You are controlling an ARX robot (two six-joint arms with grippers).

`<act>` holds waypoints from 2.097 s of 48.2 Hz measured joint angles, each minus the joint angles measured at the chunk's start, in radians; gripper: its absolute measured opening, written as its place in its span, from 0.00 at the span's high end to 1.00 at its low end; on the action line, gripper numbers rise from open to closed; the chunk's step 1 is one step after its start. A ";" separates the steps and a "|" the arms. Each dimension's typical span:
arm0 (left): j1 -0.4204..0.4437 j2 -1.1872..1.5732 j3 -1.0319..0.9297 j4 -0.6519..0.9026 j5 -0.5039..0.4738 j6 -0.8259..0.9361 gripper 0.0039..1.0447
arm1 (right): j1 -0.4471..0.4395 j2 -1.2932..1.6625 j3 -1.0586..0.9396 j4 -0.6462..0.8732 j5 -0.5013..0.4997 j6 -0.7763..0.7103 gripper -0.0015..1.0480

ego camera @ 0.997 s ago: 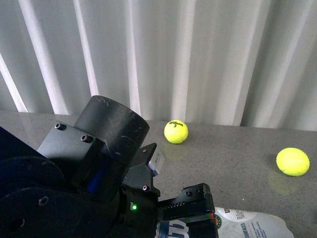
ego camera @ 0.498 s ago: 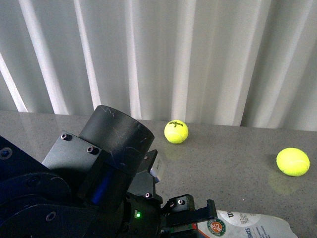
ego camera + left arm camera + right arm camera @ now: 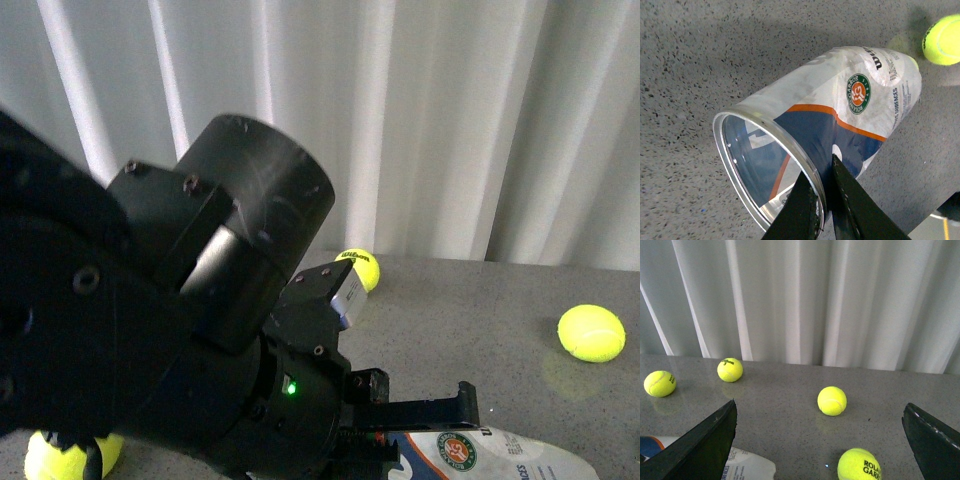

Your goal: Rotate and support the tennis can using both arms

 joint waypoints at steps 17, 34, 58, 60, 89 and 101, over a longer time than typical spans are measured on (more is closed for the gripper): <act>-0.047 -0.051 0.452 -0.621 -0.161 0.542 0.97 | 0.000 0.000 0.000 0.000 0.000 0.000 0.07; -0.093 0.024 0.740 -0.917 -0.369 1.022 0.97 | 0.000 0.000 0.000 0.000 0.000 0.000 0.07; -0.189 0.093 0.685 -0.929 -0.343 1.083 0.97 | 0.000 0.000 0.000 0.000 0.000 0.000 0.07; -0.191 0.098 0.685 -0.927 -0.343 1.082 0.97 | 0.000 0.000 0.000 0.000 0.000 0.000 0.07; -0.214 0.145 0.711 -0.894 -0.356 1.086 0.85 | 0.000 0.000 0.000 0.000 0.000 0.000 0.07; -0.214 0.170 0.745 -0.909 -0.361 1.084 0.40 | 0.000 0.000 0.000 0.000 0.000 0.000 0.07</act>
